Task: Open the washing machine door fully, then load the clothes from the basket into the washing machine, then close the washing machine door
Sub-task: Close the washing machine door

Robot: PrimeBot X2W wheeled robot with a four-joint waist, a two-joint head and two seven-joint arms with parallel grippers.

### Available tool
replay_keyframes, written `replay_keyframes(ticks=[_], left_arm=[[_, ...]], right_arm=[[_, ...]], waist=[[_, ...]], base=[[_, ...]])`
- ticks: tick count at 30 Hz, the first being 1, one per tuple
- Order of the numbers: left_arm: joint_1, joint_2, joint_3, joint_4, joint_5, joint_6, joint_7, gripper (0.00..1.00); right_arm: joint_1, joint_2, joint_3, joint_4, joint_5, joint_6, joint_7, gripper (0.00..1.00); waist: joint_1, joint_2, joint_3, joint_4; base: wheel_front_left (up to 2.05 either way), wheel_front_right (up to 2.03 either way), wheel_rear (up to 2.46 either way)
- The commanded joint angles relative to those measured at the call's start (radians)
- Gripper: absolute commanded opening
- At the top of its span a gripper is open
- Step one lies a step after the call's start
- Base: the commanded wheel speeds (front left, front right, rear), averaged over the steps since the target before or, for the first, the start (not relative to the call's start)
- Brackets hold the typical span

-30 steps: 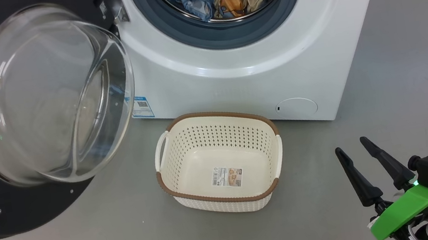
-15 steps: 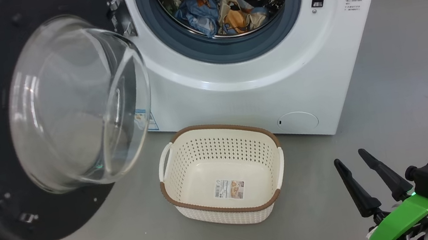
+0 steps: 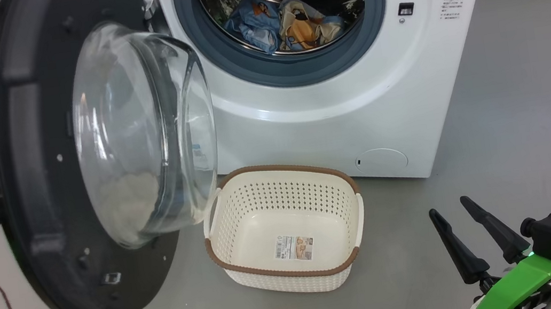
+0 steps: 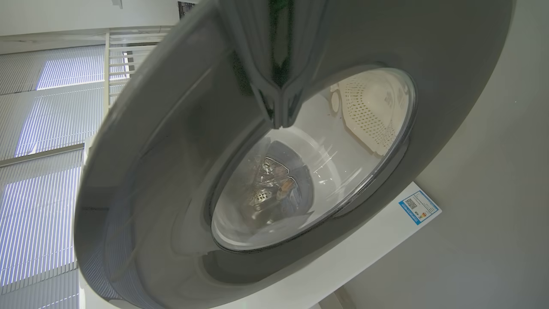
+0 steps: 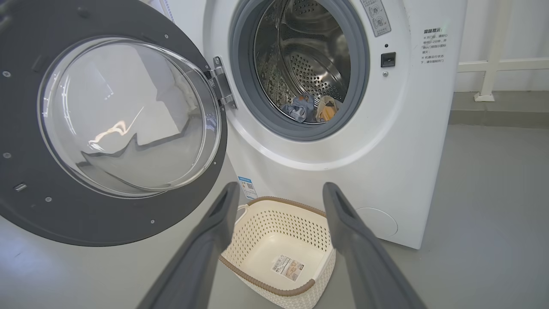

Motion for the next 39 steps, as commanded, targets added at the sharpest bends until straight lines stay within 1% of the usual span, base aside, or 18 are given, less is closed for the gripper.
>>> replay_keyframes(ticks=[1,7,16,28,39], left_arm=[[-0.003,0.022,0.008,-0.057,-0.012,0.012,0.02,0.0],[0.034,-0.022,-0.008,-0.182,-0.027,0.06,0.054,0.0],[0.072,-0.055,-0.023,-0.294,-0.028,0.099,0.068,0.0],[0.082,-0.093,-0.041,-0.338,-0.036,0.109,0.068,0.0],[0.082,-0.094,-0.038,-0.351,-0.03,0.111,0.054,0.0]], right_arm=[[-0.008,-0.004,0.021,-0.024,0.011,0.002,-0.005,1.0],[-0.013,-0.002,0.014,-0.027,0.009,0.002,-0.005,1.0],[-0.017,0.003,0.007,-0.027,0.007,0.002,-0.005,1.0],[-0.027,0.006,0.005,-0.025,0.007,0.002,-0.005,1.0],[-0.023,0.008,-0.001,-0.026,0.008,0.002,-0.005,1.0]], waist=[[0.0,0.0,0.003,-0.003],[0.0,0.0,0.016,-0.018],[0.0,0.0,0.029,-0.043],[0.0,0.0,0.035,-0.063],[0.0,0.0,0.038,-0.076]], base=[[0.0,0.0,0.0],[0.0,0.0,0.0],[0.0,0.0,0.0],[0.0,0.0,0.0],[0.0,0.0,0.0]])
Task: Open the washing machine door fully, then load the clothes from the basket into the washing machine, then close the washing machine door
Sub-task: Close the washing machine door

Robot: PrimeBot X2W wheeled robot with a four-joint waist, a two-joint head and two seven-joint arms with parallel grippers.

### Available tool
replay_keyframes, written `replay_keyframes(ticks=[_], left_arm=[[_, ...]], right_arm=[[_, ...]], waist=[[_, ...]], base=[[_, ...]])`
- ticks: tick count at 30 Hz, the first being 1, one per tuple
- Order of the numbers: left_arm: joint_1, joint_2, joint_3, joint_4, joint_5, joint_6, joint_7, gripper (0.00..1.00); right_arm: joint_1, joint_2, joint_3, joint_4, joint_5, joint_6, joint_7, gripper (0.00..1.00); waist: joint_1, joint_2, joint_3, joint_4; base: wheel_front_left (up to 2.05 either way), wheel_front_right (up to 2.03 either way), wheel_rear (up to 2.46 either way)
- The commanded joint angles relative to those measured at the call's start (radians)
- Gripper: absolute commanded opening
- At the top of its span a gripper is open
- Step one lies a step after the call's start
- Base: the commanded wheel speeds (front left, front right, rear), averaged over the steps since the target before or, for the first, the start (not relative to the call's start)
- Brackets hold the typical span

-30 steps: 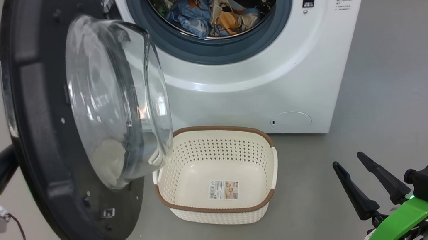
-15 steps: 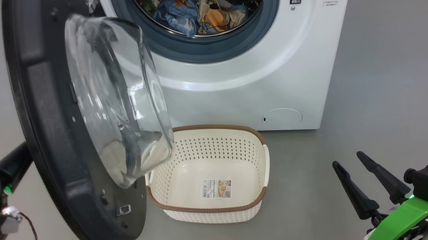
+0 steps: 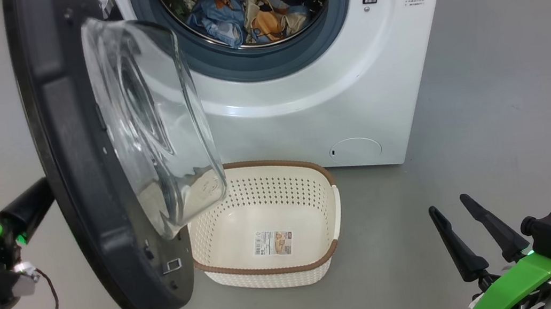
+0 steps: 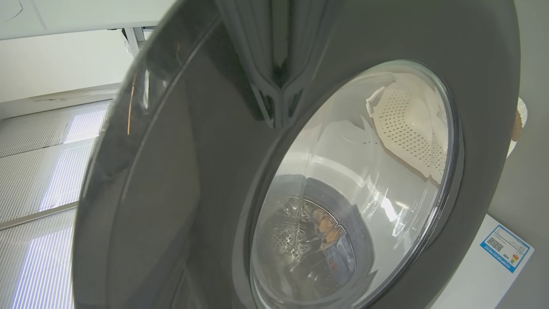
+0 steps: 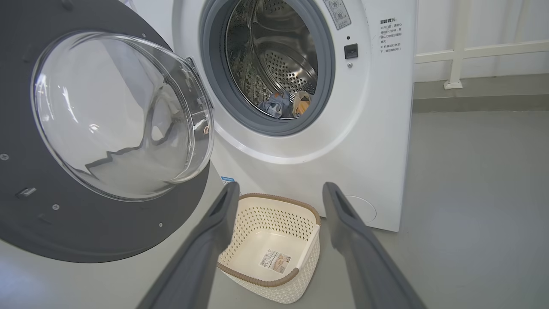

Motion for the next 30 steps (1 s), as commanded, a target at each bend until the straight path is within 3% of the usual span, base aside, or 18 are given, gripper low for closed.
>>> replay_keyframes(ticks=[1,23,30], left_arm=[[-0.016,0.031,0.022,-0.037,-0.003,-0.002,0.0,0.0],[-0.004,0.049,0.032,-0.015,0.023,-0.028,-0.041,0.0],[0.009,0.067,0.04,-0.01,0.046,-0.055,-0.073,0.0]], right_arm=[[-0.021,-0.008,0.01,-0.024,0.008,0.002,-0.005,1.0],[-0.009,-0.004,0.007,-0.015,0.011,0.002,-0.005,1.0],[-0.006,-0.004,0.008,-0.016,0.01,0.002,-0.005,1.0]], waist=[[0.0,0.0,0.0,0.001],[0.0,0.0,-0.024,0.035],[0.0,0.0,-0.027,0.044]], base=[[0.0,0.0,0.0],[0.0,0.0,0.0],[0.0,0.0,0.0]])
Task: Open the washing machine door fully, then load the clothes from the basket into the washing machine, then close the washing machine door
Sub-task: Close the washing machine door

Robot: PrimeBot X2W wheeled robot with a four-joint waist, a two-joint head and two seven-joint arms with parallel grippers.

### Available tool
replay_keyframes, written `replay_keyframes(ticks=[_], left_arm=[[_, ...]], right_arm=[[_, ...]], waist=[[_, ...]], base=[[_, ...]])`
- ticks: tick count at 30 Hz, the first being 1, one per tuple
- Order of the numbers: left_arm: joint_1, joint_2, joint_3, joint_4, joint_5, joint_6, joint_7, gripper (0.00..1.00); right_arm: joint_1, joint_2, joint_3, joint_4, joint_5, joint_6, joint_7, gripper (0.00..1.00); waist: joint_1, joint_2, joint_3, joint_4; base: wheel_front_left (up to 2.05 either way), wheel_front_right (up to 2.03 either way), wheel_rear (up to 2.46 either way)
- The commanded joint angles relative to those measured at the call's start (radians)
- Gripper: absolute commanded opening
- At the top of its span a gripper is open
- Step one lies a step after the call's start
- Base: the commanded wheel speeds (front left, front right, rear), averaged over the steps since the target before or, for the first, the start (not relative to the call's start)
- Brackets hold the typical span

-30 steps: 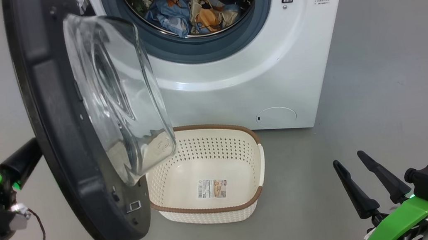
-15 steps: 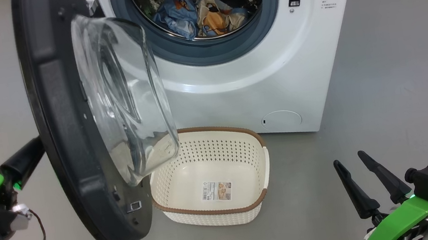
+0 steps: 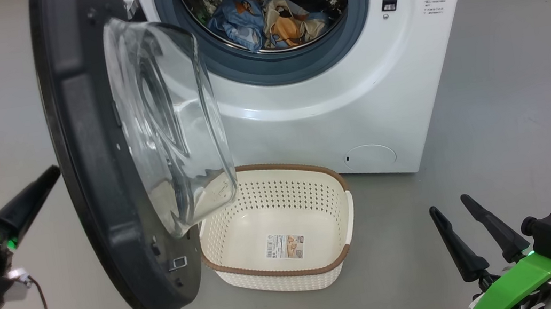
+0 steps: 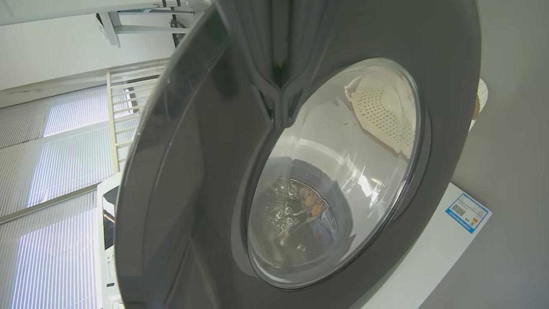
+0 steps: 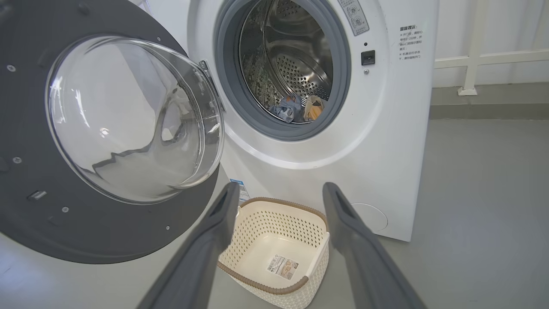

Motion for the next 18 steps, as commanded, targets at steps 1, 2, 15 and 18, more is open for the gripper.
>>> replay_keyframes(ticks=[1,2,15,18], left_arm=[[0.006,0.055,0.033,-0.023,0.018,-0.023,-0.012,0.0],[0.011,0.06,0.03,-0.023,0.023,-0.031,-0.015,0.25],[0.115,0.116,0.034,-0.079,0.173,-0.152,-0.191,1.0],[0.15,0.123,0.032,-0.096,0.201,-0.176,-0.242,1.0]], right_arm=[[-0.006,-0.007,0.014,-0.02,0.01,0.002,-0.005,1.0],[-0.006,-0.006,0.015,-0.019,0.01,0.002,-0.005,1.0],[0.006,-0.006,0.021,-0.017,0.011,0.002,-0.005,1.0],[0.008,-0.005,0.02,-0.016,0.012,0.002,-0.005,1.0]], waist=[[0.0,-0.0001,-0.002,0.004],[0.0,-0.0001,-0.003,0.005],[0.0,-0.0001,-0.019,0.022],[0.0,-0.0001,-0.024,0.025]], base=[[0.0,0.0,0.0],[0.0,0.0,0.0],[0.0,0.0,0.0],[0.0,0.0,0.0]])
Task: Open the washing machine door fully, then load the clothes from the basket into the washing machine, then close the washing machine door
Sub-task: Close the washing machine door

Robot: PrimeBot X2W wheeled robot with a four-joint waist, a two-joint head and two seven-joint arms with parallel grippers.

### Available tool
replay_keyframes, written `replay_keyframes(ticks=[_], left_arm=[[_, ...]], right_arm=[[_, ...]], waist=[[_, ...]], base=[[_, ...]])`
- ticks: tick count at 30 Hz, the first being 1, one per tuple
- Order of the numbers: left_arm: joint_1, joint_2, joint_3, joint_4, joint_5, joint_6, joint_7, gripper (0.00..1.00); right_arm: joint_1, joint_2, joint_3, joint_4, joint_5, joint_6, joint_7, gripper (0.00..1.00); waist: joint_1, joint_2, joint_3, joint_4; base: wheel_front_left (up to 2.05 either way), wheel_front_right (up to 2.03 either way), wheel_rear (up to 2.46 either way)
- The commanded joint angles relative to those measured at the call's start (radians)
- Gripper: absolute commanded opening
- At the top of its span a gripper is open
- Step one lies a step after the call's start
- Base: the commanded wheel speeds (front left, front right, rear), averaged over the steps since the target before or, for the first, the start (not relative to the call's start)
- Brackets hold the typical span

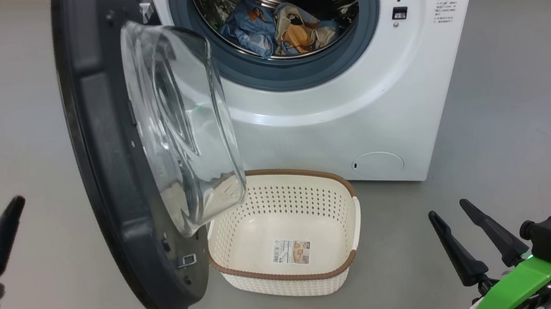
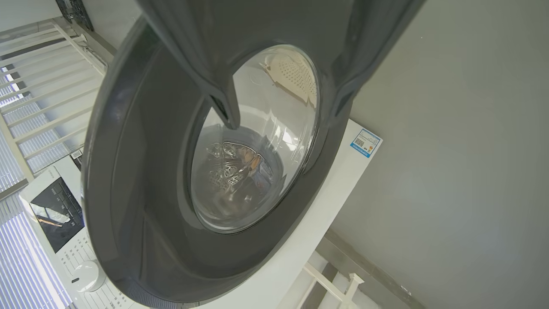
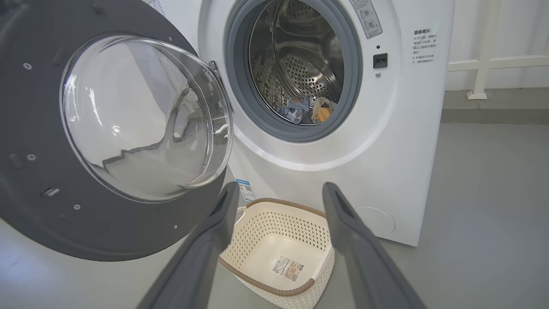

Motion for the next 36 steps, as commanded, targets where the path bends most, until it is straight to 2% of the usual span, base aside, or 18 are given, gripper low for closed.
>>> replay_keyframes(ticks=[1,7,14,17,30,36], left_arm=[[-0.002,0.051,0.028,-0.042,0.026,-0.021,-0.021,1.0],[0.094,0.076,-0.008,-0.093,0.142,-0.042,-0.177,1.0],[0.198,0.075,-0.032,-0.141,0.225,-0.048,-0.413,1.0],[0.259,0.097,-0.063,-0.161,0.297,-0.048,-0.502,1.0],[0.388,-0.004,-0.109,-0.123,0.446,-0.023,-0.788,1.0],[0.421,-0.029,-0.146,-0.08,0.512,-0.025,-0.91,1.0]], right_arm=[[0.001,-0.005,0.014,-0.02,0.012,0.002,-0.005,1.0],[0.001,-0.003,0.014,-0.022,0.012,0.002,-0.005,1.0],[0.006,-0.001,0.008,-0.031,0.01,0.002,-0.005,1.0],[0.005,-0.001,0.006,-0.033,0.01,0.002,-0.005,1.0],[0.007,-0.001,-0.016,-0.043,0.002,0.002,-0.005,1.0],[0.001,0.003,-0.02,-0.047,-0.006,0.002,-0.005,1.0]], waist=[[0.0,-0.0001,-0.002,0.002],[0.0,-0.0001,-0.005,0.002],[0.0,-0.0001,0.0,0.005],[0.0,-0.0001,0.004,0.004],[0.0,-0.0001,0.014,0.023],[0.0,-0.0001,0.021,0.029]], base=[[0.0,0.0,0.0],[0.0,0.0,0.0],[0.0,0.0,0.0],[0.0,0.0,0.0],[0.0,0.0,0.0],[0.0,0.0,0.0]])
